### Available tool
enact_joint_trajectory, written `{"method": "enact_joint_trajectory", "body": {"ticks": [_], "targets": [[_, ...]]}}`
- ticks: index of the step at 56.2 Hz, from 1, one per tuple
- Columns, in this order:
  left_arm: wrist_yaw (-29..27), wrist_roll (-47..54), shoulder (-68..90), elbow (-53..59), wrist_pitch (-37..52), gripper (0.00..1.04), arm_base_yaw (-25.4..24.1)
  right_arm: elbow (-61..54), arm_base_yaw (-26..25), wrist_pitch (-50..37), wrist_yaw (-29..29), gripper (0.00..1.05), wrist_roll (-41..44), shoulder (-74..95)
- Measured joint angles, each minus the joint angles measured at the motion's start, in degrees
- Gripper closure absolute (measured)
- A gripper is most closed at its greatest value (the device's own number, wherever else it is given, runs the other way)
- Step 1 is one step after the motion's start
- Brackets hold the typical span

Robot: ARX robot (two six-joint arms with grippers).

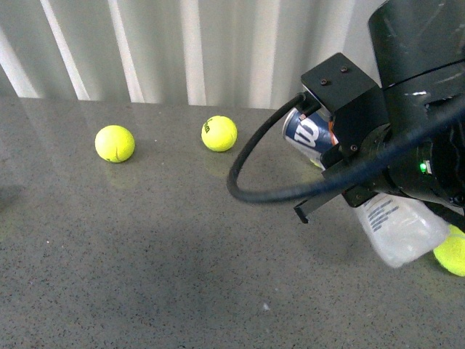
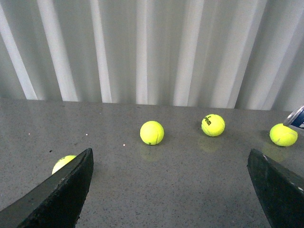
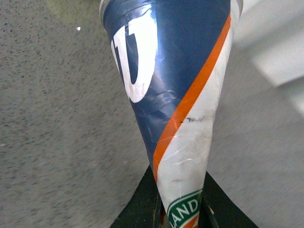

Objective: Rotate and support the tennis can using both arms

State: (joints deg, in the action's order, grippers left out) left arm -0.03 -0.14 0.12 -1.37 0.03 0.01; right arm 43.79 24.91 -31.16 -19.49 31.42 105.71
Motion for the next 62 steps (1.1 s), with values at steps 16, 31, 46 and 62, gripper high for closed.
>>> {"method": "enact_joint_trajectory", "body": {"ticks": [16, 31, 46, 62], "targets": [[0.0, 0.0, 0.0, 0.0, 0.0, 0.07, 0.0, -6.47, 0.57, -15.98, 15.39, 0.97, 33.42, 1.88], [0.02, 0.0, 0.0, 0.0, 0.0, 0.07, 0.0, -2.64, 4.79, -14.25, 19.96, 0.97, 32.44, 7.63], [0.02, 0.0, 0.0, -0.02, 0.0, 0.07, 0.0, 7.41, 8.52, -6.58, 22.16, 0.98, 28.06, 14.14], [0.02, 0.0, 0.0, 0.0, 0.0, 0.07, 0.0, 14.08, 8.85, -1.31, 23.54, 0.98, 27.21, 19.98]]}}
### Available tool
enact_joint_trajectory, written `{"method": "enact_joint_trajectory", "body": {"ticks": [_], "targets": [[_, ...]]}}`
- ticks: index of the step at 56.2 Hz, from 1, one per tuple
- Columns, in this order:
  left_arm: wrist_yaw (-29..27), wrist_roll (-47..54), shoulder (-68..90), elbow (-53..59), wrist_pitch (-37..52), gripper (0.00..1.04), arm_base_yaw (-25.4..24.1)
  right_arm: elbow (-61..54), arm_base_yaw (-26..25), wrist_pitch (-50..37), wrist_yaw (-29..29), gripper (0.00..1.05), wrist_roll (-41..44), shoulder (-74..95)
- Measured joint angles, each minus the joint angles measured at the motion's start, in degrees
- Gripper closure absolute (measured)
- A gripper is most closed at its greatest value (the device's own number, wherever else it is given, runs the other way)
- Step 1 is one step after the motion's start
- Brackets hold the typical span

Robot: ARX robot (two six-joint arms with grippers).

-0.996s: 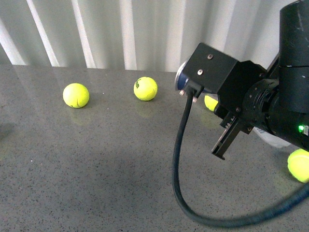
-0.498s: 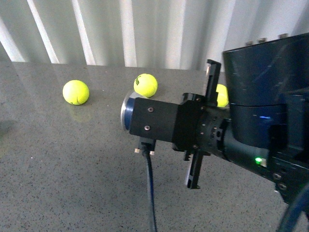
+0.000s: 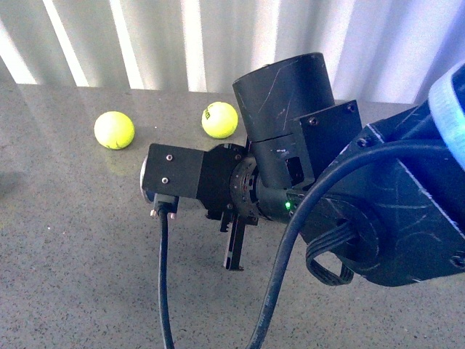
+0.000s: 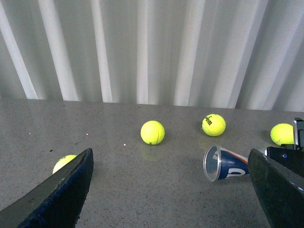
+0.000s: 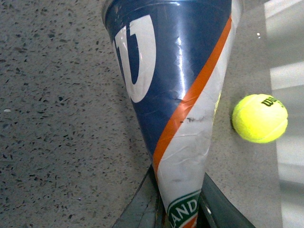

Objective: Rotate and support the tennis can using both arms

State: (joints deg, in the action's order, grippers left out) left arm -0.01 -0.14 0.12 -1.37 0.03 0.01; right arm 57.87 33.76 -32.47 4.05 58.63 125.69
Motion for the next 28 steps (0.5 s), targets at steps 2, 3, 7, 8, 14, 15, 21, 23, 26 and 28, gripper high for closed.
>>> {"method": "enact_joint_trajectory", "body": {"ticks": [2, 3, 7, 8, 14, 15, 21, 23, 26, 28], "targets": [[-0.02, 0.0, 0.0, -0.02, 0.0, 0.07, 0.0, 0.2, 0.0, 0.37, 0.31, 0.98, 0.15, 0.39], [-0.02, 0.0, 0.0, 0.0, 0.0, 0.07, 0.0, 0.31, 0.0, 0.55, 0.39, 0.98, 0.35, 0.66], [-0.02, 0.0, 0.0, 0.0, 0.0, 0.07, 0.0, 0.63, 0.04, 0.85, 0.44, 0.98, 1.18, 1.7], [-0.02, 0.0, 0.0, -0.02, 0.0, 0.07, 0.0, 0.7, 0.04, 0.96, 0.39, 0.98, 1.38, 1.97], [-0.02, 0.0, 0.0, 0.0, 0.0, 0.07, 0.0, 0.96, 0.26, 0.92, 0.09, 0.99, 1.77, 2.4], [0.0, 0.0, 0.0, 0.0, 0.0, 0.07, 0.0, 0.98, 0.28, 0.94, 0.13, 0.99, 1.77, 2.4], [0.0, 0.0, 0.0, 0.0, 0.0, 0.07, 0.0, 0.98, 0.42, 0.87, 0.07, 0.99, 2.1, 2.6], [-0.02, 0.0, 0.0, 0.0, 0.0, 0.07, 0.0, 0.98, 0.44, 0.74, -0.09, 0.99, 2.14, 2.69], [-0.02, 0.0, 0.0, -0.02, 0.0, 0.07, 0.0, 0.98, 0.44, 0.61, -0.15, 0.89, 2.21, 2.8], [-0.02, 0.0, 0.0, 0.0, 0.0, 0.07, 0.0, 0.96, 0.44, 0.48, -0.02, 0.81, 2.23, 2.84]]}}
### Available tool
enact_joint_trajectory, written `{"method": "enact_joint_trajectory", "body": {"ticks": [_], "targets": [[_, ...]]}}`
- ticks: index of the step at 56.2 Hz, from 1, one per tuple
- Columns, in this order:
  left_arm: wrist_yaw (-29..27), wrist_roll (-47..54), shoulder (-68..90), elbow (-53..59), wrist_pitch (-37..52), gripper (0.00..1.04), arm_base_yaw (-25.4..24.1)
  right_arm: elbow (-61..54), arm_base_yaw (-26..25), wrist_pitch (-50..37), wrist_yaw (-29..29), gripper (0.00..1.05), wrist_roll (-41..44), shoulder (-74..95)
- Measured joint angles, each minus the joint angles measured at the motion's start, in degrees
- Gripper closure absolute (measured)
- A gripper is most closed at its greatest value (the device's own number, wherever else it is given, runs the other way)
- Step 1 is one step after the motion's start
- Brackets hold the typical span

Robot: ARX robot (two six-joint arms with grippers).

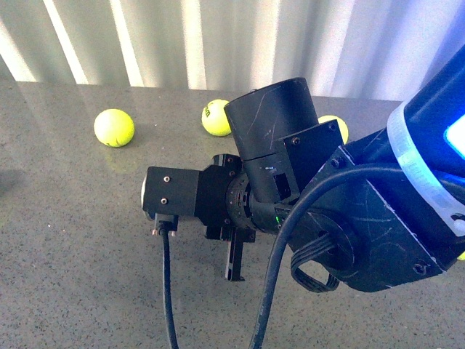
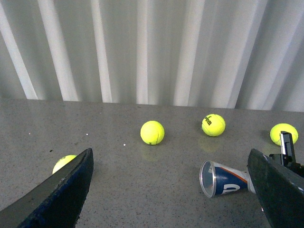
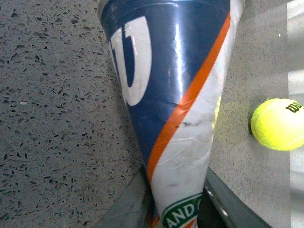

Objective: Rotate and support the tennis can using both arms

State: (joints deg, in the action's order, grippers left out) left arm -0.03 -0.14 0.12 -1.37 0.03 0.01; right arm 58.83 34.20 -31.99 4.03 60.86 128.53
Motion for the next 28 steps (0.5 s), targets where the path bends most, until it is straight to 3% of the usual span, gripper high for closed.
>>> {"method": "enact_joint_trajectory", "body": {"ticks": [6, 18, 24, 28], "targets": [[0.0, 0.0, 0.0, 0.0, 0.0, 0.07, 0.0, -0.26, -0.02, -0.02, 0.42, 0.65, 0.02, 0.0], [0.0, 0.0, 0.0, 0.0, 0.0, 0.07, 0.0, -3.23, -0.55, 0.76, 0.63, 0.21, -1.27, -2.08], [0.02, 0.0, 0.0, -0.02, 0.0, 0.07, 0.0, -4.35, -1.05, 0.74, 0.63, 0.06, -1.99, -3.78], [0.0, 0.0, 0.0, -0.02, 0.0, 0.07, 0.0, -5.29, -1.53, 0.72, 0.61, 0.07, -2.56, -4.94]]}}
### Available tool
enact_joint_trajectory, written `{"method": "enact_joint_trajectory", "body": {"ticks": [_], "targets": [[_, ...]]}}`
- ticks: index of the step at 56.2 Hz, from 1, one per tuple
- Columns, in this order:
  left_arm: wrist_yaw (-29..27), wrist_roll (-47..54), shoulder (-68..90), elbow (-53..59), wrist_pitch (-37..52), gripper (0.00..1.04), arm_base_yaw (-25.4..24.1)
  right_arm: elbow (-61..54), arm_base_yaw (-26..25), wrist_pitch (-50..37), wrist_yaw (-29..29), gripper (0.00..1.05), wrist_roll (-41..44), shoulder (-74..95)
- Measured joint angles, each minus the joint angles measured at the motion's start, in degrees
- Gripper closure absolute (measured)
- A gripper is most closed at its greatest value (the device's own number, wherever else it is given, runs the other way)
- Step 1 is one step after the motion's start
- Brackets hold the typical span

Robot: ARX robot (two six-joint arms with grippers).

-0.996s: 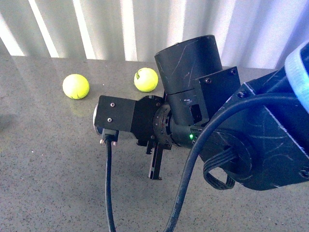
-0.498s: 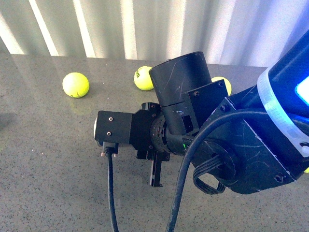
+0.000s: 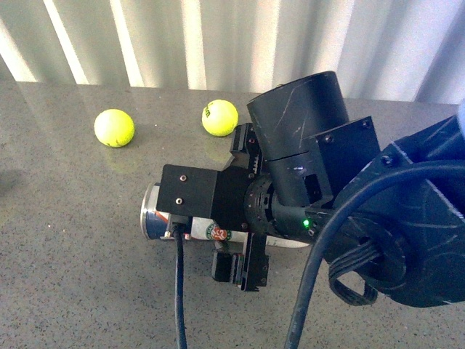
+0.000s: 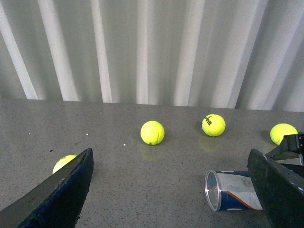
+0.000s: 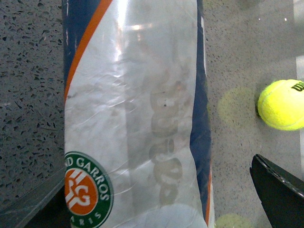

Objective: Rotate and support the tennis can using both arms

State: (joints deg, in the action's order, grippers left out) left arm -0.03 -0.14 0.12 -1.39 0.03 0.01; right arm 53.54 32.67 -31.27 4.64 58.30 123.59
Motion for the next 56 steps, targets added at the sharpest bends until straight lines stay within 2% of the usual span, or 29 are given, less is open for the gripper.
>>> {"method": "enact_joint_trajectory", "body": {"ticks": [26, 33, 40, 48, 56], "targets": [[0.02, 0.0, 0.0, 0.0, 0.0, 0.07, 0.0, -10.54, -3.69, -0.5, 0.87, 0.07, -3.37, -10.14], [0.0, 0.0, 0.0, 0.02, 0.0, 0.07, 0.0, -15.47, -4.87, -4.17, 1.09, 0.07, -6.54, -13.81], [0.02, 0.0, 0.0, 0.0, 0.0, 0.07, 0.0, -20.02, -6.97, -10.49, -1.53, 0.07, -11.3, -17.9], [0.0, 0.0, 0.0, 0.02, 0.0, 0.07, 0.0, -27.45, -15.61, -20.44, -12.31, 0.07, -18.88, -24.94], [0.0, 0.0, 0.0, 0.02, 0.0, 0.07, 0.0, -33.35, -24.87, -20.57, -17.11, 0.07, -23.76, -33.2]]}}
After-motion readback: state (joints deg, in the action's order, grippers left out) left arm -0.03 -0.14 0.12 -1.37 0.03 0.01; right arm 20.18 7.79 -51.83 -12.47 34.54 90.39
